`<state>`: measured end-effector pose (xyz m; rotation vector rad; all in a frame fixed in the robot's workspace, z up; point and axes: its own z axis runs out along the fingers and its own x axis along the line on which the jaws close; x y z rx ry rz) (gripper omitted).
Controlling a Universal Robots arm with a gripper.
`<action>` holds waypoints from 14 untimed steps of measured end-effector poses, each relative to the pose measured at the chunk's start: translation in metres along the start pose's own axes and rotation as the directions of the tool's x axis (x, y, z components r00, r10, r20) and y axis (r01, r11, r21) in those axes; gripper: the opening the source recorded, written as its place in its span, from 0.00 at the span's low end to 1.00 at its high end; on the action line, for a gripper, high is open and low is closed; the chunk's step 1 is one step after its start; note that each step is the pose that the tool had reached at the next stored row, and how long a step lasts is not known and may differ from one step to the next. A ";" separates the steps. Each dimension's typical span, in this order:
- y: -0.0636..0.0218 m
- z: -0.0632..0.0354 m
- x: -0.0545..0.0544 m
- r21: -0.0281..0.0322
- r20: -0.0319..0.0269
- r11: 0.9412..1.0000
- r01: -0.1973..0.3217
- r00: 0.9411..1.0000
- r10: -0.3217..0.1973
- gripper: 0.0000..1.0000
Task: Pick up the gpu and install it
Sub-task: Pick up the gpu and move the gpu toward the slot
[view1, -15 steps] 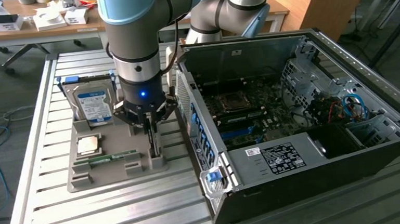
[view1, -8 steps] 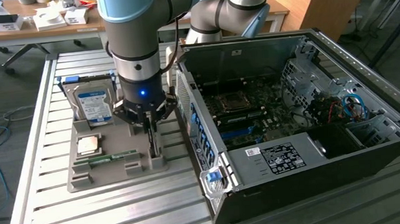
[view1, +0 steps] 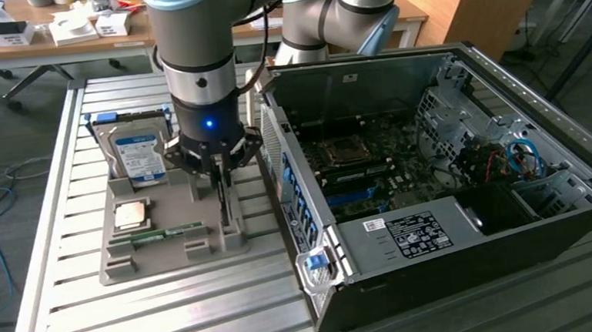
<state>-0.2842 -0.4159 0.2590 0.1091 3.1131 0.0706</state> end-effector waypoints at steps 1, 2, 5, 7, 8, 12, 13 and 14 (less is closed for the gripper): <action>0.0002 -0.0034 0.000 -0.001 0.000 1.000 0.000 1.000 0.000 0.26; 0.0003 -0.0072 0.000 -0.001 0.000 1.000 0.000 1.000 0.000 0.26; 0.0008 -0.0185 0.000 -0.003 0.000 1.000 0.000 1.000 0.000 0.26; 0.0012 -0.0262 -0.001 -0.004 0.000 1.000 0.000 1.000 0.000 0.26; 0.0014 -0.0301 -0.001 -0.004 0.000 1.000 0.000 1.000 0.000 0.26; 0.0021 -0.0459 -0.001 -0.007 -0.001 1.000 0.000 1.000 0.000 0.26; 0.0023 -0.0497 -0.001 -0.008 -0.001 1.000 0.000 1.000 0.000 0.26; 0.0025 -0.0536 -0.001 -0.009 -0.001 1.000 0.000 1.000 0.000 0.26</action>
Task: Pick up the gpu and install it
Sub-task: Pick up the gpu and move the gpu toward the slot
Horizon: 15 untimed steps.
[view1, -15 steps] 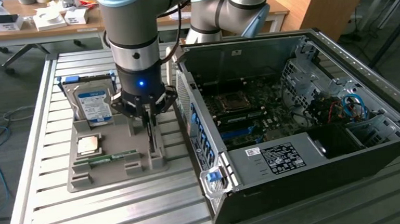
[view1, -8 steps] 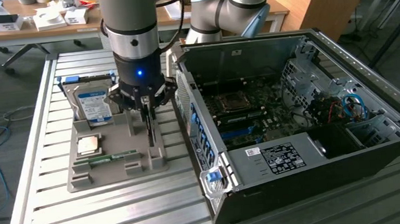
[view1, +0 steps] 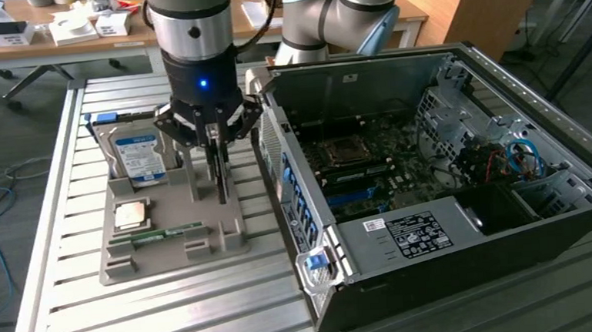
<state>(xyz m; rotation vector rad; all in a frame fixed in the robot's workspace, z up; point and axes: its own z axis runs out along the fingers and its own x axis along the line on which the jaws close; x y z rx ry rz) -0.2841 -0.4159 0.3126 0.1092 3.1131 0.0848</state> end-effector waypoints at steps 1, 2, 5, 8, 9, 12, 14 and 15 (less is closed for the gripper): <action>0.0002 -0.0040 0.000 -0.001 0.000 1.000 0.000 1.000 0.000 0.26; 0.0004 -0.0075 0.000 -0.002 0.000 1.000 0.000 1.000 0.000 0.26; 0.0010 -0.0177 0.000 -0.006 0.000 1.000 0.000 1.000 0.000 0.26; 0.0016 -0.0284 -0.001 -0.008 -0.001 1.000 0.000 1.000 0.000 0.26; 0.0018 -0.0322 -0.001 -0.009 -0.001 1.000 0.000 1.000 0.000 0.26; 0.0024 -0.0436 -0.001 -0.011 -0.001 1.000 0.000 1.000 0.000 0.26; 0.0029 -0.0517 -0.001 -0.012 -0.001 1.000 0.000 1.000 0.000 0.26; 0.0031 -0.0562 -0.001 -0.013 -0.001 1.000 0.000 1.000 0.000 0.26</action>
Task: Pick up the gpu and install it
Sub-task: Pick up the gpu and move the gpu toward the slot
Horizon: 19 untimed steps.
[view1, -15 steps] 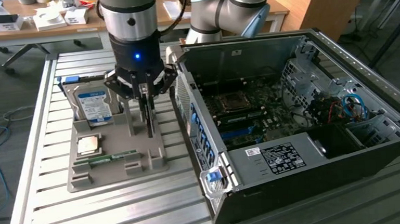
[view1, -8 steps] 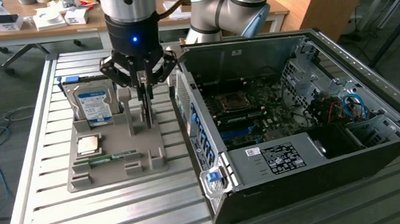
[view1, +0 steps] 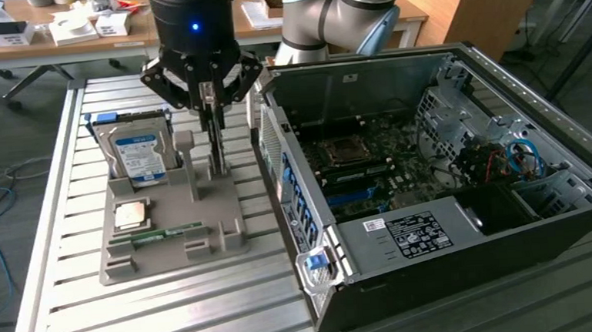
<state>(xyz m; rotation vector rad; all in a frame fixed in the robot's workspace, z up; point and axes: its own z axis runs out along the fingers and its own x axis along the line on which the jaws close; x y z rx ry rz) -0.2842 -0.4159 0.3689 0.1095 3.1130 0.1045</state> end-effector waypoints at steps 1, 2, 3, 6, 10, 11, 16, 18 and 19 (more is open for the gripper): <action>0.0003 -0.0043 0.000 0.000 0.000 1.000 0.000 1.000 0.000 0.26; 0.0006 -0.0086 0.000 -0.001 0.000 1.000 0.000 1.000 0.000 0.26; 0.0009 -0.0128 0.000 -0.001 0.000 1.000 0.000 1.000 0.000 0.26; 0.0017 -0.0255 -0.001 -0.003 0.000 1.000 0.000 1.000 0.000 0.26; 0.0029 -0.0426 -0.001 -0.005 0.000 1.000 0.000 1.000 0.000 0.26; 0.0032 -0.0470 -0.001 -0.006 0.000 1.000 0.000 1.000 0.000 0.26; 0.0043 -0.0636 -0.001 -0.009 -0.001 1.000 0.000 1.000 0.000 0.26; 0.0045 -0.0674 -0.002 -0.013 -0.001 1.000 0.000 1.000 0.000 0.26; 0.0046 -0.0678 -0.002 -0.016 -0.001 1.000 0.000 1.000 0.000 0.26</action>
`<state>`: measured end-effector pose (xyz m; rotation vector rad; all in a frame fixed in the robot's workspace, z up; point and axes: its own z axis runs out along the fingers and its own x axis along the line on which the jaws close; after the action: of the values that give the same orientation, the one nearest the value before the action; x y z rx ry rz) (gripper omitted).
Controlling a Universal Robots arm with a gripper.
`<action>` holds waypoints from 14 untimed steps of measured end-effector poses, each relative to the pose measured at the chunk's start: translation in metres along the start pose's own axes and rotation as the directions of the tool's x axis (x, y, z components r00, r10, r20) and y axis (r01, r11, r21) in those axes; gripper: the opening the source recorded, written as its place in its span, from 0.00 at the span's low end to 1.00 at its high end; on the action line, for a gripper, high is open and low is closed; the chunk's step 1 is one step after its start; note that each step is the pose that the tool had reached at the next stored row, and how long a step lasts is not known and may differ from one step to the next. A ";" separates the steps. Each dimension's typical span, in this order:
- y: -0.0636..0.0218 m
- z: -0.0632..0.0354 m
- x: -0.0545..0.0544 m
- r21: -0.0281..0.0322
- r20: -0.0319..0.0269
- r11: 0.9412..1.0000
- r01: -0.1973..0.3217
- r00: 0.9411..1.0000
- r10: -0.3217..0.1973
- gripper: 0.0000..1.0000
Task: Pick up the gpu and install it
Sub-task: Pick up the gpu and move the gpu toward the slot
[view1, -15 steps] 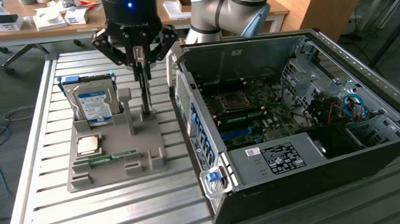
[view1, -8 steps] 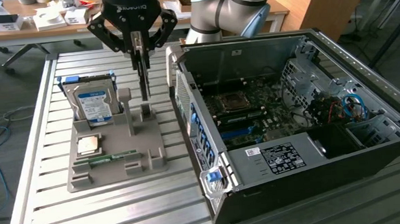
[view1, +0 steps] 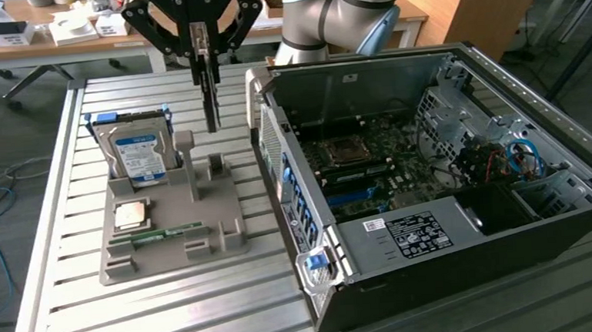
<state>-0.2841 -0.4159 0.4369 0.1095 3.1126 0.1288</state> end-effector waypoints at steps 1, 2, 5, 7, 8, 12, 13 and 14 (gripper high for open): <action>0.0000 0.0000 0.000 0.000 0.000 1.000 0.000 1.000 0.000 0.26; 0.0000 0.0000 0.000 0.000 0.000 1.000 0.000 1.000 0.000 0.26; 0.0001 0.0000 0.000 0.000 0.000 1.000 0.000 1.000 0.000 0.26; 0.0001 -0.0001 0.000 0.000 0.000 1.000 0.000 1.000 0.000 0.26; 0.0001 -0.0001 -0.001 0.000 0.000 1.000 0.000 1.000 0.000 0.26; 0.0005 0.0001 -0.006 0.000 0.000 1.000 0.000 1.000 0.000 0.26; 0.0007 0.0001 -0.009 0.000 0.000 1.000 0.000 1.000 0.000 0.26; 0.0008 0.0001 -0.011 0.000 0.000 1.000 0.000 1.000 0.000 0.26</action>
<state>-0.2730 -0.4159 0.4371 0.1099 3.1127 0.1292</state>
